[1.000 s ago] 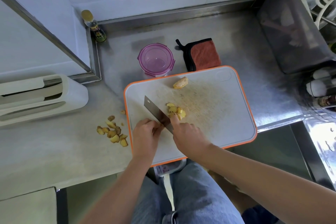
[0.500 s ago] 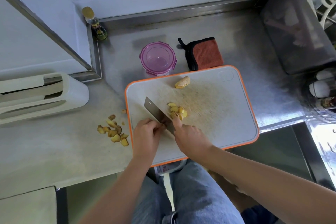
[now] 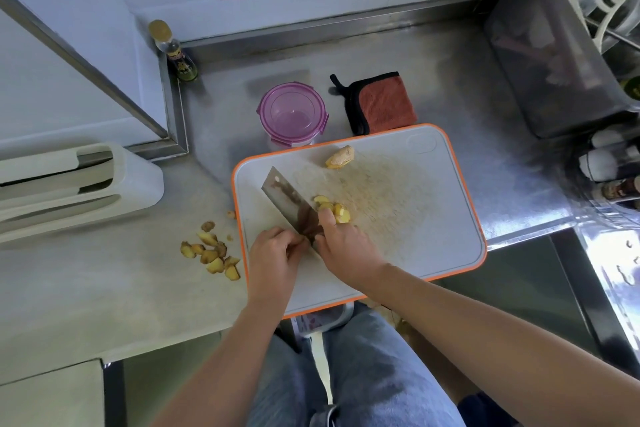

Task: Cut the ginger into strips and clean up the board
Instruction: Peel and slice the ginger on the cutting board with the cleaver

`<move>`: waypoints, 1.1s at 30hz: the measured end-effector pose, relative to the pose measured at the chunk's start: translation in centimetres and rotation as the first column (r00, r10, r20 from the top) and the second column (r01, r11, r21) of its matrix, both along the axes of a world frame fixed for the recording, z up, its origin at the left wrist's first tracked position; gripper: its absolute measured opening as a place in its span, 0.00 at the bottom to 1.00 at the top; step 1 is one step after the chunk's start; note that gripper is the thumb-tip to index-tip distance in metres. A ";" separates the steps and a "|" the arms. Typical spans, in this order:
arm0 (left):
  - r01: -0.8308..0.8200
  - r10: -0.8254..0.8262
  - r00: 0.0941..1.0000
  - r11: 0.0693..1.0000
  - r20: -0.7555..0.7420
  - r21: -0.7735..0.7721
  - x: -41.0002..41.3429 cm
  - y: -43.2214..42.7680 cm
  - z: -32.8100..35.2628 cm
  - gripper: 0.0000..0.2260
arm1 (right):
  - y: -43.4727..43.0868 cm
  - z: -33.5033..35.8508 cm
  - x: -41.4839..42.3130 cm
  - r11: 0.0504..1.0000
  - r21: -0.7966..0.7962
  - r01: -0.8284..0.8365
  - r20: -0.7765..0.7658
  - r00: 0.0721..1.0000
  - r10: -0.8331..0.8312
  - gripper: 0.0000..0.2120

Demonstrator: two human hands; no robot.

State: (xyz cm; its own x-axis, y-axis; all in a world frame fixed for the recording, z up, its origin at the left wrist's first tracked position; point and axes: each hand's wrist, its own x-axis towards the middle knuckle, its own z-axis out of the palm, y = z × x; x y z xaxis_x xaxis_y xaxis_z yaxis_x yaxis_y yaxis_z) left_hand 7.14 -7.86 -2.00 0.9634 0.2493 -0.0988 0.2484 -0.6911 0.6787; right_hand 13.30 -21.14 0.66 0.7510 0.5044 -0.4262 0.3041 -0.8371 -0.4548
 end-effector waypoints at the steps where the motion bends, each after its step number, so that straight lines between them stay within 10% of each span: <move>1: -0.002 0.002 1.000 1.000 0.004 0.000 0.0 0.0 0.0 0.04 | 0.1 -0.1 0.0 1.000 0.007 0.019 0.001 1.000 -0.019 0.15; 33: 0.101 -0.072 0.989 0.966 -0.127 0.239 0.2 -0.4 -0.7 0.05 | 0.0 0.4 -0.8 1.000 -0.013 0.001 -0.037 0.999 -0.002 0.08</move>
State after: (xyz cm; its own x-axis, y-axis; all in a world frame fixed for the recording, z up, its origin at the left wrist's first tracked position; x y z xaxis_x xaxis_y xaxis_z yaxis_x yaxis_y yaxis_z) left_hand 7.31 -8.25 -2.66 0.9680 0.1956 -0.1575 0.2470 -0.8548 0.4564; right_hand 12.47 -21.13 1.09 0.7353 0.4974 -0.4604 0.2860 -0.8435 -0.4547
